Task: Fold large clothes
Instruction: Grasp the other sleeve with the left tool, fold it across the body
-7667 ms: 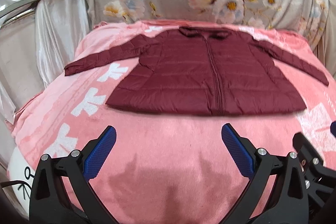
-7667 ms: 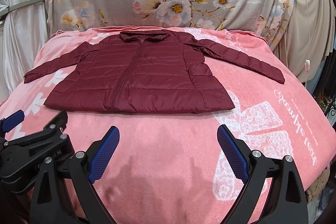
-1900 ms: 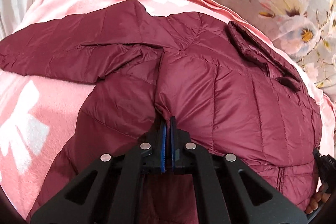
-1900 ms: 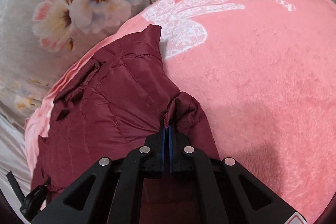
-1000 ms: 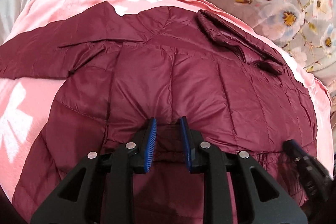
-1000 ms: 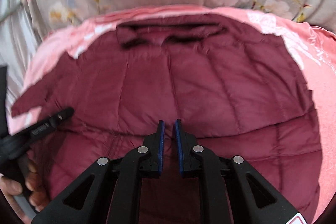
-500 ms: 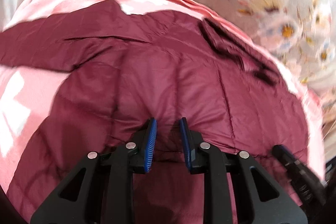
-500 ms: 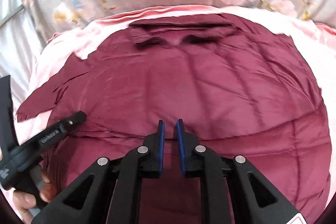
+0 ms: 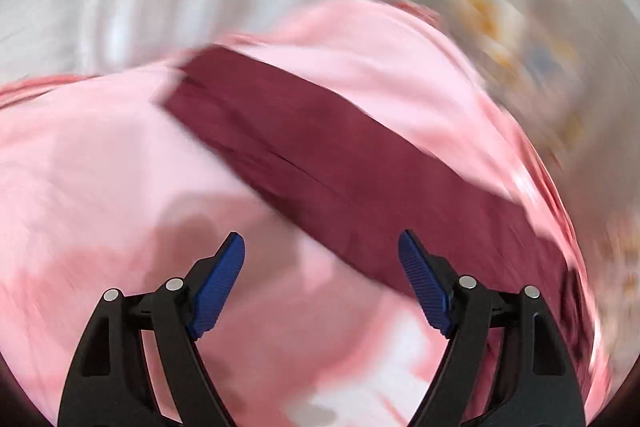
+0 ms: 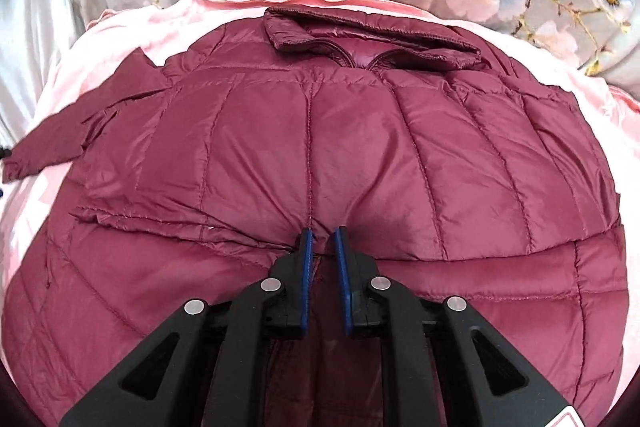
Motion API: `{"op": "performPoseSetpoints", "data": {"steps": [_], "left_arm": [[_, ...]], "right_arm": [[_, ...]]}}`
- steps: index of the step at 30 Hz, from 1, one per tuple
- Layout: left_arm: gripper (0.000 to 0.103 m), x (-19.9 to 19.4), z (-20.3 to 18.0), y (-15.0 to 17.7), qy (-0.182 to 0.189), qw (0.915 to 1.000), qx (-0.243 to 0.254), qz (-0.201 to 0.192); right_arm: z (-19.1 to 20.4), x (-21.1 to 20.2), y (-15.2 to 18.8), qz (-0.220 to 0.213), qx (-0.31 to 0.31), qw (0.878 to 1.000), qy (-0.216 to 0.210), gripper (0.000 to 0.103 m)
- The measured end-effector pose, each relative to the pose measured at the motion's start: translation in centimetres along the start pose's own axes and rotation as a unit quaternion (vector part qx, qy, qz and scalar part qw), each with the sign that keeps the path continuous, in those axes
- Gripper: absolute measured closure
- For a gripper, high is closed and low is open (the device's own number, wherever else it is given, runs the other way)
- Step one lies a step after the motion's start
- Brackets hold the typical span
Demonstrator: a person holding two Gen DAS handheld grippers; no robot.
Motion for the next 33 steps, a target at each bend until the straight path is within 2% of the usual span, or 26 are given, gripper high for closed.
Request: {"op": "performPoseSetpoints", "data": {"steps": [4, 9, 10, 11, 12, 13, 14, 16, 19, 22, 25, 26, 29, 33], "left_arm": [[0.026, 1.9, 4.8, -3.0, -0.022, 0.9988, -0.043, -0.011], [0.028, 4.3, 7.2, -3.9, -0.002, 0.9961, -0.088, -0.001], [0.031, 4.4, 7.2, -4.0, -0.004, 0.996, -0.089, -0.007], [0.046, 4.5, 6.8, -4.2, -0.004, 0.9965, -0.083, -0.01], [0.057, 4.6, 6.5, -4.4, 0.002, 0.9972, -0.074, -0.007], [0.079, 4.9, 5.8, -4.6, 0.003, 0.9981, -0.062, 0.002], [0.096, 4.9, 5.2, -4.7, 0.003, 0.9986, -0.052, 0.006], [0.099, 3.5, 2.8, -4.8, 0.008, 0.9997, -0.023, -0.009], [0.1, -0.6, -2.5, -4.4, 0.024, 0.9969, 0.046, -0.058], [0.101, -5.7, -8.9, -3.0, 0.062, 0.9847, 0.122, -0.107], [0.101, -11.0, -16.5, -0.1, 0.12, 0.9625, 0.199, -0.14], [0.101, -12.1, -18.3, 0.8, 0.134, 0.9566, 0.215, -0.143], [0.1, -15.4, -25.7, 5.2, 0.199, 0.9308, 0.276, -0.134], [0.1, -17.0, -32.6, 11.3, 0.248, 0.9023, 0.333, -0.116]], "right_arm": [[-0.2, 0.0, 0.0, -0.003, 0.009, 1.0, -0.001, 0.089], [-0.3, -0.2, 0.1, -0.007, 0.012, 1.0, 0.006, 0.089], [-0.4, -0.3, 0.1, -0.008, 0.015, 1.0, 0.006, 0.088], [-0.6, -0.4, 0.1, -0.012, 0.02, 1.0, 0.007, 0.087], [-0.8, -0.7, 0.1, -0.019, 0.027, 0.999, 0.009, 0.085], [-1.0, -1.2, 0.2, -0.03, 0.035, 0.999, 0.012, 0.085], [-1.4, -2.0, 0.3, -0.047, 0.045, 0.998, 0.016, 0.083], [-1.9, -4.0, 0.9, -0.083, 0.062, 0.995, 0.008, 0.081], [-1.8, -7.1, 2.7, -0.114, 0.071, 0.991, -0.027, 0.081], [-1.0, -9.5, 5.3, -0.118, 0.052, 0.991, -0.046, 0.081], [-0.7, -11.0, 7.5, -0.118, 0.039, 0.991, -0.05, 0.08], [-0.7, -11.4, 8.2, -0.118, 0.037, 0.991, -0.05, 0.08], [-1.0, -12.3, 9.9, -0.11, 0.039, 0.991, -0.057, 0.079], [-2.4, -13.0, 11.5, -0.106, 0.056, 0.99, -0.069, 0.075]]}}
Point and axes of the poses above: each gripper's, at about its wrist camera, not at the fingertips, and x roughly the way its jaws point, z to its left, y to its underside, the point moved 1 cm from there along x, roughly the way its jaws point, and after that the axes turned 4 degrees about x, right-handed, at the moved point
